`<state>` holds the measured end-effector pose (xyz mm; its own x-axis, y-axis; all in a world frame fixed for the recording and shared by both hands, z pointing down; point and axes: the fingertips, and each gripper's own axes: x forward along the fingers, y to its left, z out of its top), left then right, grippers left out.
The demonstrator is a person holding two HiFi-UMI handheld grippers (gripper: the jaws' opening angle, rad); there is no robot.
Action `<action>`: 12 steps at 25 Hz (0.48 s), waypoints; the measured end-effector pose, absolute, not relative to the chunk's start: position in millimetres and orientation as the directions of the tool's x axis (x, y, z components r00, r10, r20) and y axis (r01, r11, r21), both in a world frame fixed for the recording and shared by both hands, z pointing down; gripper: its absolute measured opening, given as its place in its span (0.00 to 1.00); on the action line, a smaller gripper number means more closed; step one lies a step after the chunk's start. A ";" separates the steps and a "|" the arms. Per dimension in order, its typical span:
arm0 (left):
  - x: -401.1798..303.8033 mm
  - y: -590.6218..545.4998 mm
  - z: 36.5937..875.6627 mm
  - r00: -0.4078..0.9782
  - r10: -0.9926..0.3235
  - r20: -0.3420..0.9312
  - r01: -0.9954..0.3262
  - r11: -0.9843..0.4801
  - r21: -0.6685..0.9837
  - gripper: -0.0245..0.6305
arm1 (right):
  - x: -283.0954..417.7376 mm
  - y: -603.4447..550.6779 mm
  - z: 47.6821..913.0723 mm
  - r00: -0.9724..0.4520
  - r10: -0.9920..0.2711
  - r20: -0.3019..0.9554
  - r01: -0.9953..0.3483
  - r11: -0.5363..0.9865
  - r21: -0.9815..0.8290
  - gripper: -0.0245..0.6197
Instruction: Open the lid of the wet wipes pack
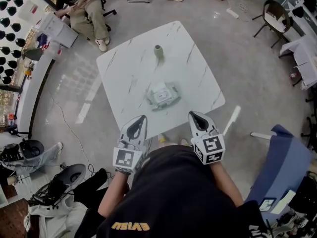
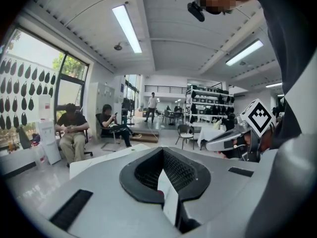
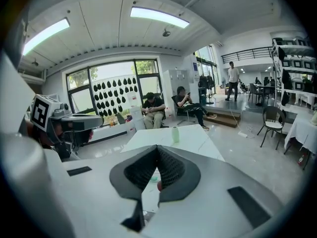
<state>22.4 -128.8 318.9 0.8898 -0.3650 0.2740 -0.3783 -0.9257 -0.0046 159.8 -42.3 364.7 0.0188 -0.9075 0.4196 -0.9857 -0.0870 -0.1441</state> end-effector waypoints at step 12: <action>25.7 -118.7 322.4 0.885 -0.358 0.297 -0.373 -0.928 -0.006 0.06 | 161.4 -37.5 363.0 0.018 -0.909 0.416 -0.983 -0.093 -0.160 0.04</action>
